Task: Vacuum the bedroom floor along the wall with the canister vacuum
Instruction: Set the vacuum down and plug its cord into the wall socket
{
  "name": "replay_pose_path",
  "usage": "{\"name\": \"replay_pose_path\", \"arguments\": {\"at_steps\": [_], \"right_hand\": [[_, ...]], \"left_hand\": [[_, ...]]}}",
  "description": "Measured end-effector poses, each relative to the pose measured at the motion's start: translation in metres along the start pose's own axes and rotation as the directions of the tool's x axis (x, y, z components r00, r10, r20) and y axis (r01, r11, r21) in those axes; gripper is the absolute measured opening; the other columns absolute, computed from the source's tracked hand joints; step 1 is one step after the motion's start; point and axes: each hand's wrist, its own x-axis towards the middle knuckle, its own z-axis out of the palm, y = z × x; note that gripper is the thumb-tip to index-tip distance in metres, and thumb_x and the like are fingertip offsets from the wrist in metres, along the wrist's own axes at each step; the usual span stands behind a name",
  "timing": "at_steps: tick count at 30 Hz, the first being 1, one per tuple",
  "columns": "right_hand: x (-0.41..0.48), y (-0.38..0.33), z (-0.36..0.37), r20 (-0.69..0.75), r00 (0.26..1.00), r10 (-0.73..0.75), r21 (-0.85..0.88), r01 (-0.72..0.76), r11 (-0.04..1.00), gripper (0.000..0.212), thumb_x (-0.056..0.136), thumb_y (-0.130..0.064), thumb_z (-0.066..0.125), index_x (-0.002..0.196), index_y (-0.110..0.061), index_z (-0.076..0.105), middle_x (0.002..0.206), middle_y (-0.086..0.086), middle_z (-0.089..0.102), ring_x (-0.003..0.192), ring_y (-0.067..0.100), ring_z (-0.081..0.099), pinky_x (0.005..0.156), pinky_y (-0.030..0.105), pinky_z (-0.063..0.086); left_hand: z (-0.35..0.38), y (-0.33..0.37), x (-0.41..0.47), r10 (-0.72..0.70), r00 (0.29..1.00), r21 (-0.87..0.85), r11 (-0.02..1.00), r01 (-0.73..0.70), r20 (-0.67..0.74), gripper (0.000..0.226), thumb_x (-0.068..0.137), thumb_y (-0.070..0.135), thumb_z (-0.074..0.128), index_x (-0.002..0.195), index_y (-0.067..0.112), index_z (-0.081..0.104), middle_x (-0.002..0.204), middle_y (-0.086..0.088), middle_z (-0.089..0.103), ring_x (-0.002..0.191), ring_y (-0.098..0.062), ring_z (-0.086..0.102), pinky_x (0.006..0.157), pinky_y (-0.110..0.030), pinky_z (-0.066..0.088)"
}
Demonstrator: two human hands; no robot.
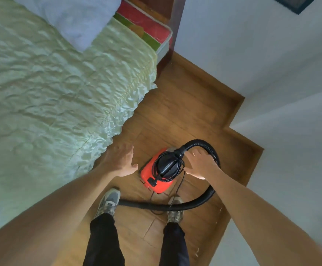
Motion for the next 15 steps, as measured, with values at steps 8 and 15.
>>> {"name": "replay_pose_path", "arguments": {"at_steps": [8, 15], "right_hand": [[0.053, 0.033, 0.077, 0.07, 0.977, -0.202, -0.02, 0.204, 0.979, 0.071, 0.097, -0.052, 0.051, 0.154, -0.023, 0.023, 0.153, 0.014, 0.035, 0.136, 0.036, 0.04, 0.099, 0.048, 0.049], [0.069, 0.038, 0.094, 0.101, 0.947, -0.304, -0.067, 0.312, 0.948, 0.065, 0.098, -0.046, 0.052, 0.152, -0.021, 0.025, 0.15, 0.015, 0.036, 0.134, 0.035, 0.042, 0.099, 0.044, 0.047]], "left_hand": [[0.101, 0.049, 0.006, -0.226, 0.963, -0.099, 0.965, 0.242, 0.149, 0.079, 0.088, 0.059, 0.052, 0.147, 0.014, 0.026, 0.144, -0.014, 0.039, 0.131, -0.036, 0.043, 0.1, -0.049, 0.046], [0.163, 0.08, 0.007, -0.27, 0.945, -0.274, 0.909, 0.314, 0.187, 0.07, 0.087, 0.048, 0.055, 0.142, 0.012, 0.032, 0.135, -0.015, 0.044, 0.124, -0.037, 0.047, 0.097, -0.051, 0.046]]}}
